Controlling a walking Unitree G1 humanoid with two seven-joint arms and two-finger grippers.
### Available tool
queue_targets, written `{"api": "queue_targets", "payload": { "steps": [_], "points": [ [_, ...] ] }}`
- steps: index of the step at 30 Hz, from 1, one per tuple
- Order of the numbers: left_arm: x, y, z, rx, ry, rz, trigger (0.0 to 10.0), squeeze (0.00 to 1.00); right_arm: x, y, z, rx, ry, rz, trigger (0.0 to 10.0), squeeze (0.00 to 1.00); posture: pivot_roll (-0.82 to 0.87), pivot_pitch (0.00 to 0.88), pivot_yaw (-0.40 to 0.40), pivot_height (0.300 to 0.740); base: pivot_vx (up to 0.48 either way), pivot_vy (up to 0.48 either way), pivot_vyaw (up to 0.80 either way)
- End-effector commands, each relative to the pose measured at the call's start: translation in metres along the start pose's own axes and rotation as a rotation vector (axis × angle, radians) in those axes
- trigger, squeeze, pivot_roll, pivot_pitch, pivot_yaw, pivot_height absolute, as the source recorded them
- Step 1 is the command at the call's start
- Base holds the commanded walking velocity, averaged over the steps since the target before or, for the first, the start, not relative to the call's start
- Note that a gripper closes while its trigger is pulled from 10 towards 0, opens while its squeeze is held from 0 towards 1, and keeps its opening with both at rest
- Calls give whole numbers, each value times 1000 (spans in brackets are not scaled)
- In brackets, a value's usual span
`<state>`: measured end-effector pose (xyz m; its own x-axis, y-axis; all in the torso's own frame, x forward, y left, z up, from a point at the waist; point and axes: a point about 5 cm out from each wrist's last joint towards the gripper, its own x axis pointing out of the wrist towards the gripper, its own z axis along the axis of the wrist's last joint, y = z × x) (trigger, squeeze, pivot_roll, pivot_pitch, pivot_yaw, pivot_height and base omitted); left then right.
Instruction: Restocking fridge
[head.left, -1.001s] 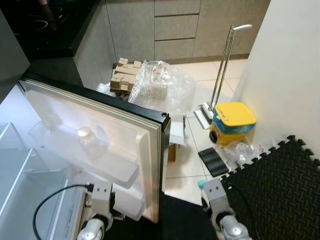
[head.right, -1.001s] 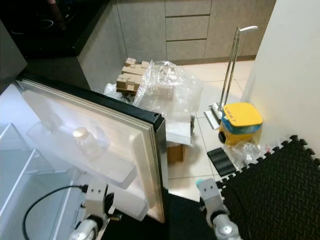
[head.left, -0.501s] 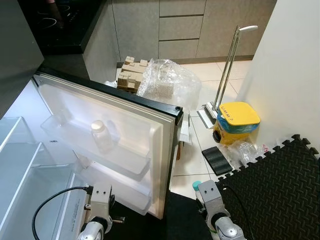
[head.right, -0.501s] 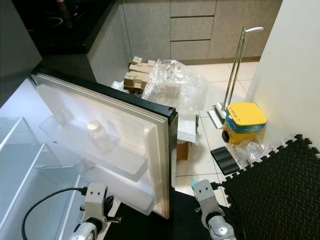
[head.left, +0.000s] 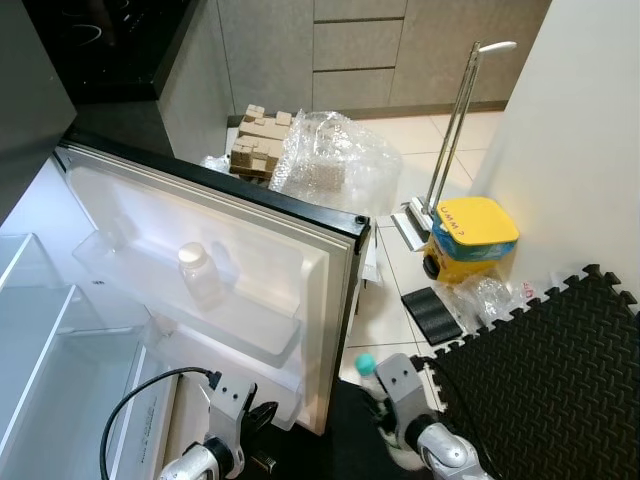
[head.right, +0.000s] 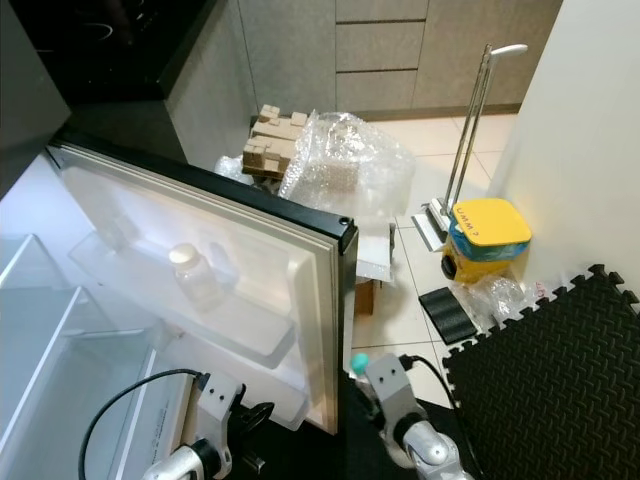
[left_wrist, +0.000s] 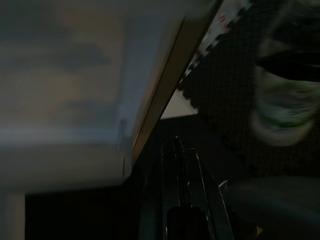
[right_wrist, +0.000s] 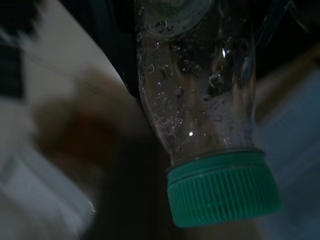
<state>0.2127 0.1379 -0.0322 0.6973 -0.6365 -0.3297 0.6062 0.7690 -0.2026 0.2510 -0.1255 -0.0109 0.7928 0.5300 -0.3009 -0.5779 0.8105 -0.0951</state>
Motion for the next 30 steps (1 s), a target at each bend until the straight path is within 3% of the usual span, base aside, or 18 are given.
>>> {"api": "queue_targets", "payload": {
  "steps": [1, 6, 10, 12, 14, 16, 23, 24, 25, 30],
  "points": [
    [-7, 4, -2, 19, 12, -10, 10000, 0, 1, 2, 6, 13, -49, 29, 10000, 0, -93, 92, 31, 740, 0, 0, 0],
    [-8, 3, 2, 52, 10, -83, 10000, 0, 7, 11, 24, 2, -145, 162, 10000, 0, -93, 95, 31, 740, 0, 0, 0],
    [-9, 2, 3, 51, 8, -108, 10000, 0, 7, 15, 28, -5, -167, 214, 10000, 0, -93, 95, 31, 740, 0, 0, 0],
    [-8, 3, 8, 24, -23, -115, 10000, 0, 5, 21, 31, -32, -183, 297, 10000, 0, -97, 95, 31, 740, 0, 0, 0],
    [-7, 4, 13, 7, -49, -116, 10000, 0, 4, 22, 29, -60, -173, 311, 10000, 0, -101, 93, 32, 740, 0, 0, 0],
    [-2, 2, 24, -7, -100, -150, 10000, 0, 3, 21, 20, -183, -101, 301, 10000, 0, -102, 90, 33, 740, 0, 0, 0],
    [9, -8, 44, 13, -169, -228, 10000, 0, 3, 21, 11, -163, -45, 287, 10000, 0, -98, 86, 28, 740, 0, 0, 0],
    [10, -9, 46, 9, -172, -238, 10000, 310, 2, 20, 12, -161, -47, 279, 10000, 0, -98, 84, 28, 740, 0, 0, 0],
    [10, -11, 47, 3, -172, -248, 10000, 1000, 3, 18, 12, -149, -51, 259, 10000, 0, -97, 81, 29, 740, 0, 0, 0],
    [8, -17, 43, -22, -141, -305, 10000, 1000, 3, 7, 12, -95, -47, 157, 10000, 0, -102, 73, 30, 740, 0, 0, 0]
  ]
}}
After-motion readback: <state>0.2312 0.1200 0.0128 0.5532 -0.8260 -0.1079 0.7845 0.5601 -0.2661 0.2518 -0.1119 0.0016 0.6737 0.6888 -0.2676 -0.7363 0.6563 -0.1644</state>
